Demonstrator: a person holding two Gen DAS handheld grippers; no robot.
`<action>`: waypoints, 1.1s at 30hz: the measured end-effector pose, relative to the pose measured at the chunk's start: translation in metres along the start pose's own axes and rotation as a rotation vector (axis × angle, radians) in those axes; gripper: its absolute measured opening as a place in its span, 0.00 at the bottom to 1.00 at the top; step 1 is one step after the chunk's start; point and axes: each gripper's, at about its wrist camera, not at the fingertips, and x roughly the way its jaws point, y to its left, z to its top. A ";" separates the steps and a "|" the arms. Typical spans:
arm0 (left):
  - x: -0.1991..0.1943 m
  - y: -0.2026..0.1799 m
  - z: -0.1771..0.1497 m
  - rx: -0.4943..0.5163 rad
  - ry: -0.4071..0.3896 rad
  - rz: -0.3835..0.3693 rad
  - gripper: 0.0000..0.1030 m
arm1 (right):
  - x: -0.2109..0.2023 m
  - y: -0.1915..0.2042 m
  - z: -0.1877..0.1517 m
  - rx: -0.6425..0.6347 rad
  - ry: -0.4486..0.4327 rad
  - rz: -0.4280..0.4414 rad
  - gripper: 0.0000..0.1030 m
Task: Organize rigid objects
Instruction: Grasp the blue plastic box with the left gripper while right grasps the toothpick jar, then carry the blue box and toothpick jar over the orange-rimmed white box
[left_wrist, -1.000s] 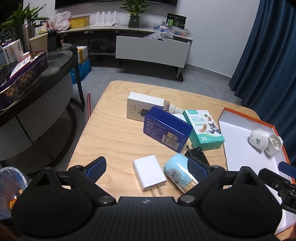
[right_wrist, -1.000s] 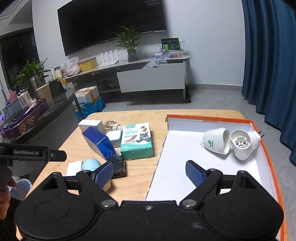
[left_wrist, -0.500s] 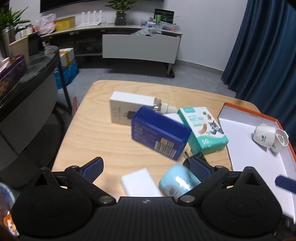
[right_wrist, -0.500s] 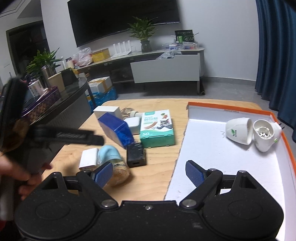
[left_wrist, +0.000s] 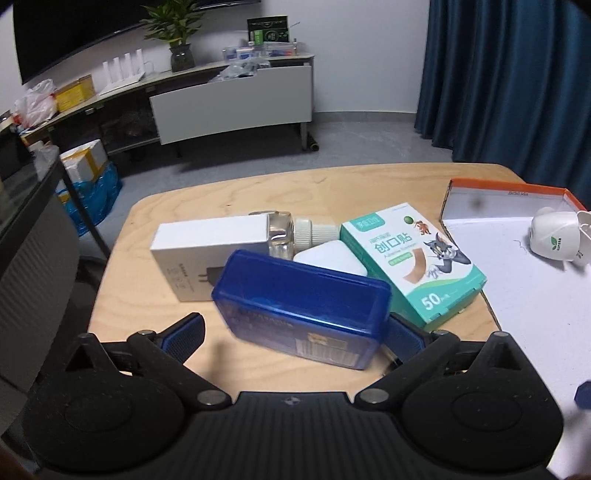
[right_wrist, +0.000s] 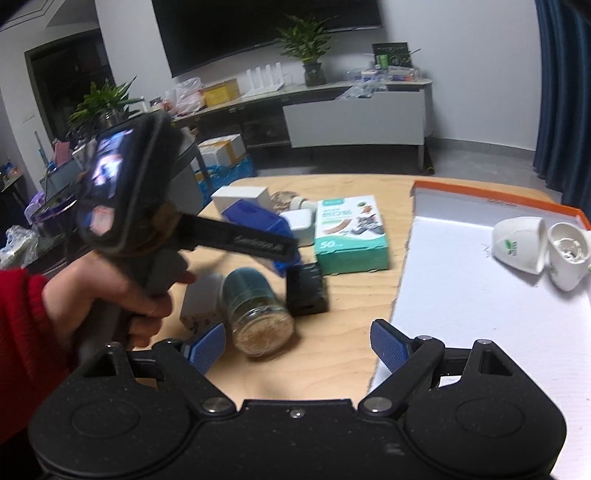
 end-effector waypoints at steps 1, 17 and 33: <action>0.001 0.002 0.000 0.003 -0.007 -0.005 0.96 | 0.003 0.002 0.000 -0.003 0.005 0.004 0.98; -0.044 0.026 -0.001 -0.068 -0.107 -0.005 0.89 | 0.055 0.031 0.016 -0.138 0.087 0.038 0.93; -0.086 0.034 -0.015 -0.186 -0.118 0.045 0.89 | 0.044 0.036 0.017 -0.150 0.054 -0.001 0.56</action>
